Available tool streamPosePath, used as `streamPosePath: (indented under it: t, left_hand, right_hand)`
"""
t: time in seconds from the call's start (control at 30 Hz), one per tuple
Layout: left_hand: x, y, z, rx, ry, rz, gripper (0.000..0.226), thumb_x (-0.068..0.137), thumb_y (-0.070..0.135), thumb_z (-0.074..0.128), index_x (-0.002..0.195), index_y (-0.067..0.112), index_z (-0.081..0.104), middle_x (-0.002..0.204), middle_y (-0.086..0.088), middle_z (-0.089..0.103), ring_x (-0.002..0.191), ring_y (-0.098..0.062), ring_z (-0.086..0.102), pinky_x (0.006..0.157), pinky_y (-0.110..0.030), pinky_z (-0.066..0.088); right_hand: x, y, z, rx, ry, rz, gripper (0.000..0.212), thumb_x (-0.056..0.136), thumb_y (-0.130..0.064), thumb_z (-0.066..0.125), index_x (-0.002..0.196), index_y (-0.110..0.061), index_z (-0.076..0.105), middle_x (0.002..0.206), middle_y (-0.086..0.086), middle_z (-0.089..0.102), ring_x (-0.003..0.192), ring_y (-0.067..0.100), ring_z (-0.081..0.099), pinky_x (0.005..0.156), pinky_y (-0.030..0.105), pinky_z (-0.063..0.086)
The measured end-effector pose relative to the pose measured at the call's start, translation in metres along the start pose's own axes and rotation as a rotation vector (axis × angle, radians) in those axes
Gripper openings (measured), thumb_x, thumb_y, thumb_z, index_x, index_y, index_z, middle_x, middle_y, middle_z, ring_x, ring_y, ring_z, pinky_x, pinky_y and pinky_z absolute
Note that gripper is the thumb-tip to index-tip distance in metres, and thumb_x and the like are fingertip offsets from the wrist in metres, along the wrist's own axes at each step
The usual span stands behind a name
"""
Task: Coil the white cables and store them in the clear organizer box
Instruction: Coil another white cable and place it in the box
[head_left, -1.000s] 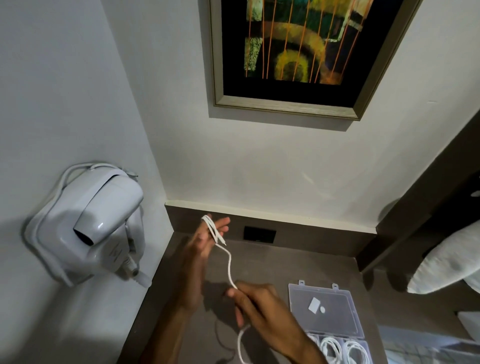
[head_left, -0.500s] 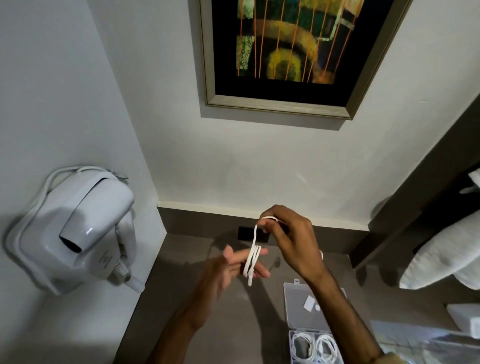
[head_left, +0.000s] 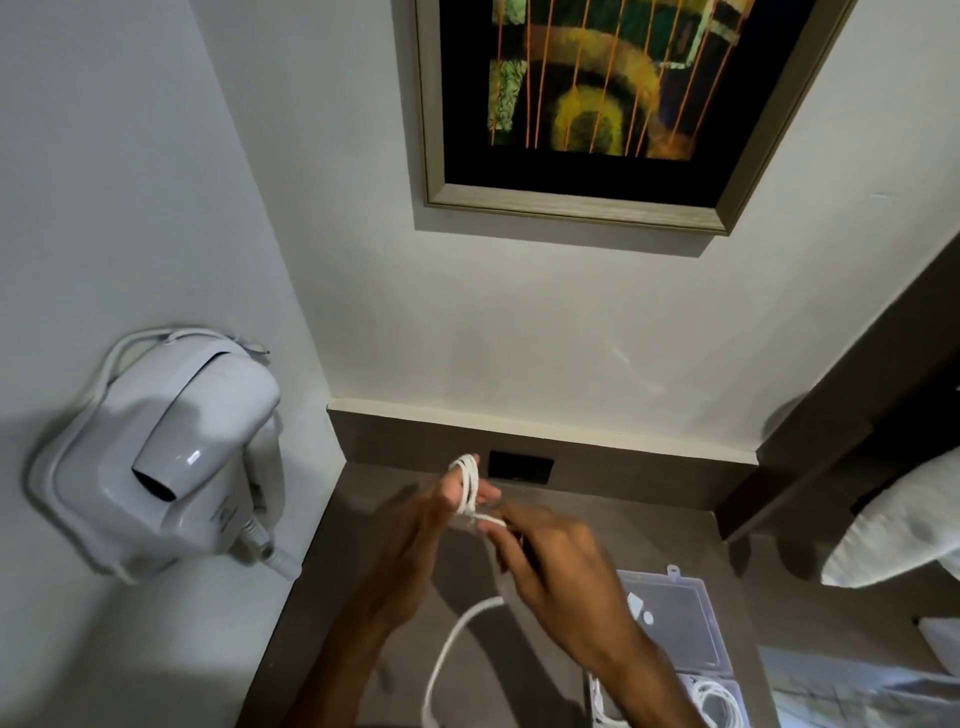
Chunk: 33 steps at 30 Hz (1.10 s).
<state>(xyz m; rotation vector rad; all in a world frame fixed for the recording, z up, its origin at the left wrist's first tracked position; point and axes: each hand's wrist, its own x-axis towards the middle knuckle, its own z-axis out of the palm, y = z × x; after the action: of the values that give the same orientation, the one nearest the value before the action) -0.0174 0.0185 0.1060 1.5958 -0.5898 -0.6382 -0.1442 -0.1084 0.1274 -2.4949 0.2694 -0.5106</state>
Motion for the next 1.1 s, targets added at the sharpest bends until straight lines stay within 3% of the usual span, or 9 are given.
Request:
streamPosePath:
  t: [0.07, 0.17, 0.27, 0.5, 0.67, 0.77, 0.87, 0.97, 1.1]
  left_hand:
    - [0.0, -0.003, 0.011, 0.007, -0.051, -0.036, 0.029, 0.102, 0.053, 0.045, 0.111, 0.053, 0.073, 0.128, 0.015, 0.074, 0.124, 0.001, 0.065, 0.106, -0.012, 0.048]
    - [0.002, 0.011, 0.022, -0.05, -0.167, -0.078, 0.071, 0.074, 0.09, 0.044, 0.104, 0.035, 0.078, 0.094, 0.006, 0.082, 0.104, -0.018, 0.072, 0.11, -0.04, 0.047]
    - [0.005, 0.018, 0.021, -0.231, -0.268, -0.065, 0.103, 0.067, 0.097, 0.042, 0.121, 0.017, 0.075, 0.092, -0.008, 0.078, 0.096, -0.022, 0.071, 0.101, -0.042, 0.045]
    - [0.005, 0.019, 0.008, -0.498, -0.29, 0.02, 0.096, 0.083, 0.081, 0.05, 0.145, 0.007, 0.054, 0.128, -0.026, 0.067, 0.125, -0.031, 0.06, 0.11, -0.034, 0.044]
    - [0.029, 0.024, 0.005, -0.162, -0.009, -0.073, 0.119, 0.053, 0.104, 0.042, 0.137, 0.023, 0.062, 0.132, -0.02, 0.07, 0.131, -0.039, 0.057, 0.098, -0.02, 0.054]
    - [0.025, 0.003, 0.01, 0.012, 0.051, -0.075, 0.06, 0.094, 0.069, 0.035, 0.119, 0.031, 0.073, 0.121, 0.003, 0.076, 0.122, -0.022, 0.065, 0.115, -0.027, 0.044]
    - [0.017, -0.002, 0.018, -0.161, -0.012, -0.163, 0.058, 0.1, 0.056, 0.036, 0.125, 0.014, 0.069, 0.122, -0.009, 0.076, 0.128, -0.032, 0.063, 0.122, -0.044, 0.036]
    - [0.009, 0.013, 0.028, -0.242, -0.171, -0.165, 0.083, 0.089, 0.074, 0.019, 0.118, 0.019, 0.074, 0.098, -0.009, 0.082, 0.103, -0.024, 0.074, 0.109, -0.043, 0.046]
    - [-0.001, 0.017, 0.027, -0.432, -0.301, -0.092, 0.094, 0.084, 0.084, 0.04, 0.13, 0.007, 0.07, 0.103, -0.019, 0.074, 0.099, -0.023, 0.068, 0.094, -0.028, 0.056]
  right_hand:
    - [0.014, 0.007, -0.02, -0.054, 0.058, -0.044, 0.023, 0.104, -0.053, 0.052, 0.113, -0.038, 0.069, 0.097, -0.017, 0.078, 0.077, -0.005, 0.067, 0.073, 0.016, 0.056]
    - [0.039, 0.028, -0.043, -0.082, 0.127, -0.062, 0.011, 0.099, -0.045, 0.065, 0.098, -0.035, 0.07, 0.088, -0.018, 0.076, 0.067, -0.011, 0.06, 0.064, 0.009, 0.045]
    - [0.053, 0.053, -0.037, 0.182, 0.13, 0.022, 0.012, 0.096, -0.021, 0.076, 0.09, -0.031, 0.076, 0.083, -0.02, 0.072, 0.076, -0.004, 0.067, 0.067, 0.004, 0.045]
    - [0.012, 0.05, 0.031, 0.392, -0.048, 0.204, 0.021, 0.107, -0.024, 0.06, 0.1, -0.025, 0.08, 0.078, -0.01, 0.074, 0.074, 0.005, 0.07, 0.072, 0.031, 0.059]
    - [-0.019, 0.006, 0.027, 0.109, -0.132, 0.082, 0.023, 0.108, -0.051, 0.045, 0.101, -0.034, 0.059, 0.086, -0.009, 0.07, 0.079, 0.012, 0.067, 0.076, 0.041, 0.058]
    - [-0.006, -0.004, -0.013, -0.091, 0.006, -0.02, 0.024, 0.107, -0.055, 0.04, 0.112, -0.04, 0.058, 0.095, -0.011, 0.075, 0.079, 0.01, 0.071, 0.07, 0.035, 0.061]
    - [0.023, 0.009, -0.051, -0.177, 0.138, -0.115, 0.017, 0.107, -0.048, 0.05, 0.108, -0.039, 0.064, 0.09, -0.016, 0.075, 0.072, 0.004, 0.07, 0.064, 0.028, 0.059]
    - [0.049, 0.034, -0.057, 0.034, 0.126, -0.046, 0.012, 0.103, -0.029, 0.063, 0.097, -0.034, 0.072, 0.085, -0.017, 0.075, 0.077, 0.005, 0.072, 0.069, 0.027, 0.06]
    - [0.046, 0.052, -0.024, 0.43, 0.064, 0.108, 0.022, 0.1, -0.01, 0.067, 0.093, -0.027, 0.078, 0.09, -0.01, 0.073, 0.087, 0.011, 0.072, 0.077, 0.033, 0.057]
